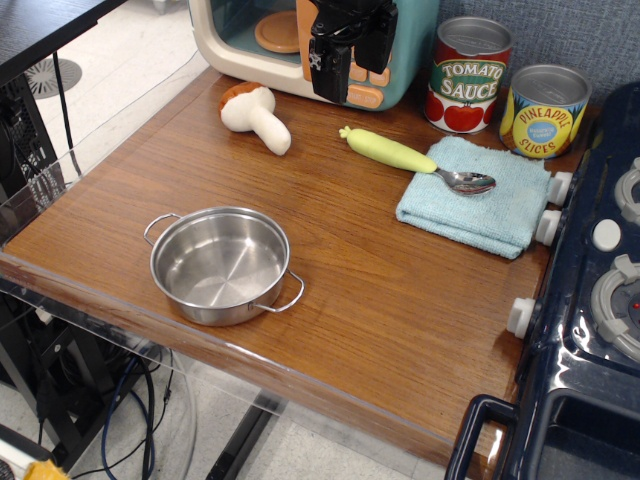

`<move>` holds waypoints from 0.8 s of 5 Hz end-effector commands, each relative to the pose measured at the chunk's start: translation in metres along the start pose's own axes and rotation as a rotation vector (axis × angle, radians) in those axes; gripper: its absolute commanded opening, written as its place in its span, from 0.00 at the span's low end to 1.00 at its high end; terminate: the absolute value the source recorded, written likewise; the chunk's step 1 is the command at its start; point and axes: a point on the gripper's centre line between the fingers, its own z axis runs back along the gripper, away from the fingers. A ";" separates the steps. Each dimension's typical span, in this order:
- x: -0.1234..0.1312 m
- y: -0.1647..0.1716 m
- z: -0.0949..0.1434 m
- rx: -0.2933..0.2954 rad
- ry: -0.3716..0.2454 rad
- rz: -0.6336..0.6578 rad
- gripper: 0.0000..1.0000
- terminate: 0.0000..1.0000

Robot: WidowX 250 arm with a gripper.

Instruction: Move the pot so that it is in front of the light blue towel.

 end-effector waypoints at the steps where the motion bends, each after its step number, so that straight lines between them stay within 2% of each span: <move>1: 0.000 0.000 0.000 0.000 0.000 0.000 1.00 0.00; 3: 0.007 0.025 0.013 -0.046 0.035 0.003 1.00 0.00; 4: 0.007 0.052 0.023 -0.082 -0.005 -0.082 1.00 0.00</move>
